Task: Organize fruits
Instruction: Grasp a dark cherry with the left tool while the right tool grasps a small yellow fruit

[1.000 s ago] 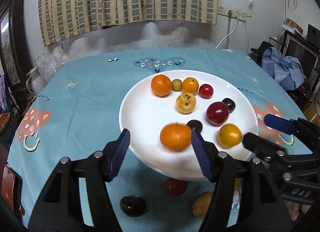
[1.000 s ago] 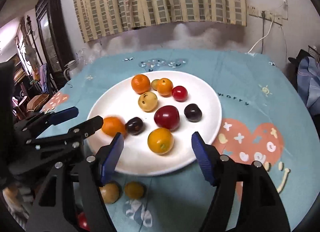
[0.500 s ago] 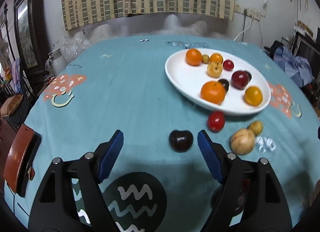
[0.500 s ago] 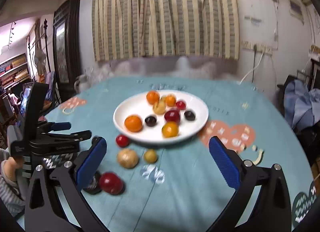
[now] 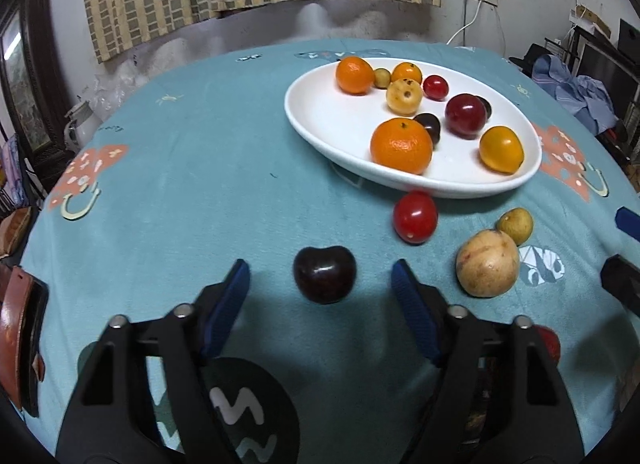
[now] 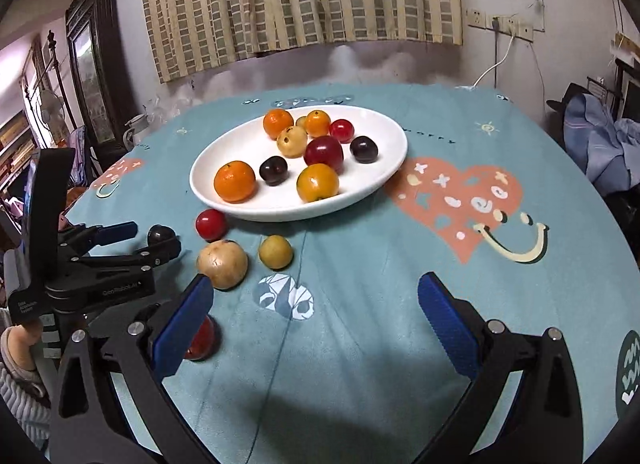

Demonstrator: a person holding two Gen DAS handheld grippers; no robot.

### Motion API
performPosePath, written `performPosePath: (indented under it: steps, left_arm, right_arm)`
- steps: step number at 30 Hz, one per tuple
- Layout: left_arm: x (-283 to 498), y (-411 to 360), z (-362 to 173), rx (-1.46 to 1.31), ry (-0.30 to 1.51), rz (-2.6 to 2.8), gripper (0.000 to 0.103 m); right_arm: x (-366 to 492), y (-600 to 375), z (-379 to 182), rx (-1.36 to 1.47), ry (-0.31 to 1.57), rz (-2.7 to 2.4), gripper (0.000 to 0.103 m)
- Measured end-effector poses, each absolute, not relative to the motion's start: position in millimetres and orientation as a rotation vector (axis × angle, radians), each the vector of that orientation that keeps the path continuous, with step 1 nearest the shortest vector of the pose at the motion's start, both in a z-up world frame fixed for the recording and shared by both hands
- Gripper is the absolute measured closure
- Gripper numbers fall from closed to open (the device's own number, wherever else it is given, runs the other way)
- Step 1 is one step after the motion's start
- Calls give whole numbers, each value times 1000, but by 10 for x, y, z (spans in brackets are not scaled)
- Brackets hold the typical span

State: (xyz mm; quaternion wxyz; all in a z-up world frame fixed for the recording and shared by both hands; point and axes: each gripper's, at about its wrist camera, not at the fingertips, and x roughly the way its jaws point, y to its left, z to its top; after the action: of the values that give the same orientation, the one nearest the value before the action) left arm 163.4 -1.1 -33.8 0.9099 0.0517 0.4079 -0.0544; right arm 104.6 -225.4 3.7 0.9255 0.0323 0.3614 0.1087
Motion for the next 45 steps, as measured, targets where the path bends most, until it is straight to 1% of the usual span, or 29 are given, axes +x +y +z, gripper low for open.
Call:
performPosePath:
  steps: [1, 3, 7, 9, 10, 11, 14, 20, 22, 25, 26, 28, 39, 40, 41, 45]
  left_arm:
    - [1634, -1, -338, 98, 840, -116, 44]
    - [1651, 23, -352, 83, 849, -123, 70]
    - [1648, 48, -356, 69, 853, -125, 70]
    - [1629, 42, -349, 72, 853, -121, 70]
    - [1616, 40, -345, 71, 854, -123, 70]
    - [1610, 38, -342, 71, 855, -125, 70]
    - [1592, 17, -348, 80, 855, -130, 70]
    - [1603, 39, -360, 67, 865, -139, 69]
    - [1602, 36, -362, 69, 865, -138, 69]
    - [1623, 35, -382, 73, 875, -132, 69]
    - [1636, 44, -391, 68, 881, -132, 69]
    - [1645, 58, -392, 57, 884, -135, 69]
    - [1705, 41, -396, 57, 885, -132, 69]
    - [1710, 41, -398, 56, 885, -132, 69]
    - [1716, 39, -399, 55, 885, -132, 69]
    - [1722, 58, -390, 45, 881, -137, 70]
  right_arm:
    - [1055, -2261, 28, 68, 744, 221, 1]
    - [1061, -2270, 15, 81, 750, 241, 1]
    - [1044, -2240, 23, 76, 742, 264, 2]
    - [1055, -2215, 11, 68, 749, 282, 16]
    - [1078, -2205, -5, 67, 761, 289, 28]
    - [1110, -2198, -26, 67, 775, 294, 33]
    - [1257, -2166, -92, 65, 820, 301, 44]
    - [1509, -1936, -198, -56, 890, 317, 57]
    - [1564, -1912, -197, -57, 890, 319, 60]
    - [1614, -1872, -192, -66, 880, 323, 63]
    - [1632, -1852, -201, -69, 884, 332, 66]
    - [1663, -1815, -215, -76, 892, 336, 70]
    - [1787, -1844, -236, -10, 911, 349, 70]
    - [1780, -1841, -236, -12, 909, 350, 71]
    - [1775, -1840, -229, -10, 904, 353, 77]
    - [1755, -1920, -203, 33, 883, 367, 78]
